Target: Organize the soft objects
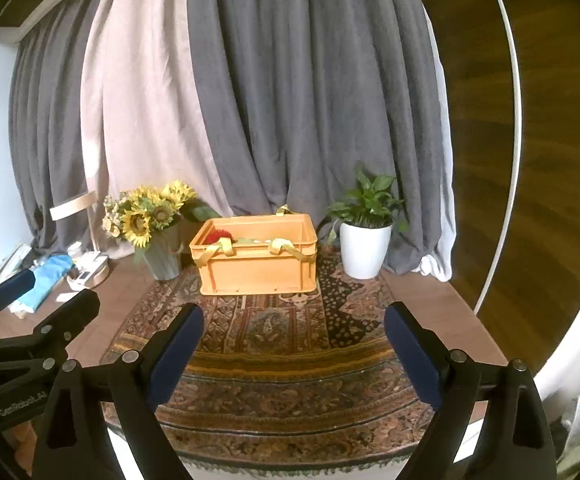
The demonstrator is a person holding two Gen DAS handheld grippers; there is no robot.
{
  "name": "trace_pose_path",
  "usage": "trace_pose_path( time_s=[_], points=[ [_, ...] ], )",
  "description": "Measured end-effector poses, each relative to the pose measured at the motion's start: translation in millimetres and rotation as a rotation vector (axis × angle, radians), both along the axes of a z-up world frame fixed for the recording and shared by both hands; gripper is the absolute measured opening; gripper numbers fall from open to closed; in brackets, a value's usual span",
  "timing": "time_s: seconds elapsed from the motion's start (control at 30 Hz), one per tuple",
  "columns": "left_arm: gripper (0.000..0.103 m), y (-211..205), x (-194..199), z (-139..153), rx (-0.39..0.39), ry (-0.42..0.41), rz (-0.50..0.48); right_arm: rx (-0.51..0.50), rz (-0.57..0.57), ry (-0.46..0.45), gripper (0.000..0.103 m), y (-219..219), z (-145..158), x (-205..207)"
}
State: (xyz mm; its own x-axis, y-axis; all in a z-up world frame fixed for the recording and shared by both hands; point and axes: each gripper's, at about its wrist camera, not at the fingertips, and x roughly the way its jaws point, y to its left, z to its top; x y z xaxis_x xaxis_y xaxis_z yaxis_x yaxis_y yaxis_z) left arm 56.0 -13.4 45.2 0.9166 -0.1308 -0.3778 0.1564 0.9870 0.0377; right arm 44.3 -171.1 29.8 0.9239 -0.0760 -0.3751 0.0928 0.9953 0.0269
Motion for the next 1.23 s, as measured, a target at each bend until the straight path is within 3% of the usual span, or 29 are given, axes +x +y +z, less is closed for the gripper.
trace_pose_path(
  time_s=[0.47,1.23],
  points=[
    [0.103,3.4,-25.3,0.6,0.008,-0.025,0.002,0.021,-0.008,-0.008,0.093,-2.7,-3.4,-26.9],
    [0.103,7.3,-36.3,-1.0,0.007,-0.019,-0.002,0.021,-0.004,0.002,0.093,-0.7,-6.6,-35.8]
  ],
)
